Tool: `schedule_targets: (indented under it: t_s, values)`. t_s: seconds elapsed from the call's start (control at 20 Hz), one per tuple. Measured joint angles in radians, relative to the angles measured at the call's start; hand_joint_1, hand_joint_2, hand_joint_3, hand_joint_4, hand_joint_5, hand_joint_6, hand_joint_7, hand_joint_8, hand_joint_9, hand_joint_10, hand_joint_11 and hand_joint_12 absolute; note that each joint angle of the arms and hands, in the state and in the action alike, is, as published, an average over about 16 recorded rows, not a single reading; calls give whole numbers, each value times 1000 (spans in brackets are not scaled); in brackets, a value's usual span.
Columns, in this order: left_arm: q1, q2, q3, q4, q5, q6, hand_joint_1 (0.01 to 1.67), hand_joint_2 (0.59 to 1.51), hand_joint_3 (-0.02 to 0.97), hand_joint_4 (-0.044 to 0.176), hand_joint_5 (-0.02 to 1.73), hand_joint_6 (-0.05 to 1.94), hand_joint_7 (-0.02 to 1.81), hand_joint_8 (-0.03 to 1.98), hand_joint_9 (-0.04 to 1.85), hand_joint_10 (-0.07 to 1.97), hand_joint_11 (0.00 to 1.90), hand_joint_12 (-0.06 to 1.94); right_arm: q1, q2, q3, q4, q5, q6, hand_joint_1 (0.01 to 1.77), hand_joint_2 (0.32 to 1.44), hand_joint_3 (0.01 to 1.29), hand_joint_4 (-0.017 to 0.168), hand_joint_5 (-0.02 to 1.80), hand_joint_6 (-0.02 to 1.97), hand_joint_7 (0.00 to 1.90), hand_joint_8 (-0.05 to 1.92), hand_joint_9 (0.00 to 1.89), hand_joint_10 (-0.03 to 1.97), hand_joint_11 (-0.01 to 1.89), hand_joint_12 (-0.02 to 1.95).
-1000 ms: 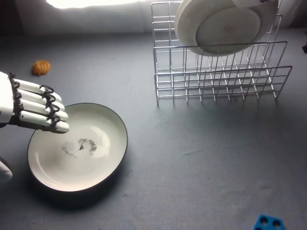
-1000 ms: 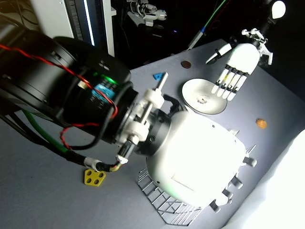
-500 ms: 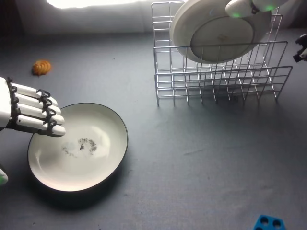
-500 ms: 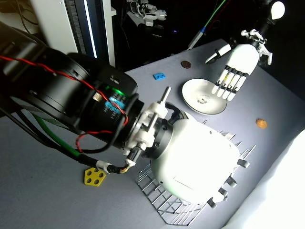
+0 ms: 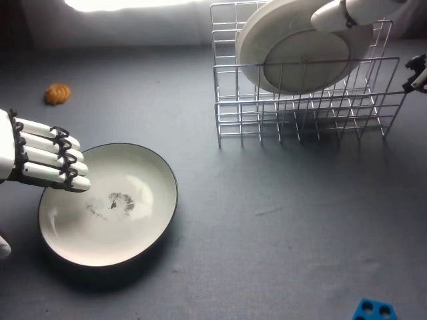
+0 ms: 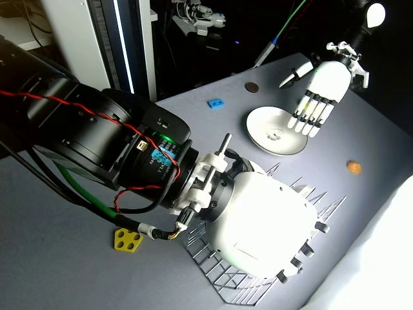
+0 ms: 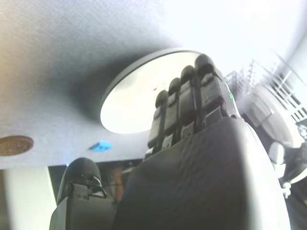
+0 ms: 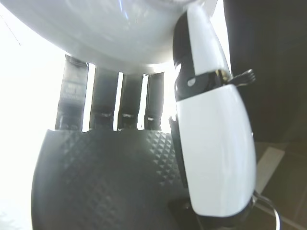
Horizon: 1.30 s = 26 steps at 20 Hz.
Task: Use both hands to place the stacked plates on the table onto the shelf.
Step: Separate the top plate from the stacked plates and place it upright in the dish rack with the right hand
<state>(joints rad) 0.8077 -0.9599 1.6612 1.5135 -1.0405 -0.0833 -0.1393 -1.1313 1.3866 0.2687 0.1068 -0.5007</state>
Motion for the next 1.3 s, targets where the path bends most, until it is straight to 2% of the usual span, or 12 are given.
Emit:
schedule_targets:
  t_s: [0.4,0.65,0.95,1.15,1.3]
  values:
    - [9,-2,1,2,1,3,16,1086,21,3,81,20,102,1,94,3,14,267,-20,-6,8,0,17,0,1191,1131,12,-1,723,1228,834,1227,787,784,472,1448]
    - [15,-2,1,2,1,5,16,1090,21,3,79,20,98,2,94,3,14,280,-27,-8,11,0,24,0,1165,1153,12,-3,684,1229,779,1060,692,836,389,1495]
    - [18,-2,1,2,1,7,15,1093,21,3,74,19,96,1,94,3,14,277,-28,-9,14,2,38,0,1106,1164,13,-4,641,959,730,749,595,823,278,1506]
    - [19,-2,1,2,1,7,15,1093,21,3,73,19,94,2,92,3,14,271,-25,-9,14,3,44,1,1071,1151,12,-4,641,725,723,498,552,778,215,1501]
    - [20,-2,1,1,1,7,15,1093,21,3,72,19,94,2,92,3,14,277,-15,-9,14,3,45,1,1051,1138,12,-4,643,543,737,383,536,733,182,1482]
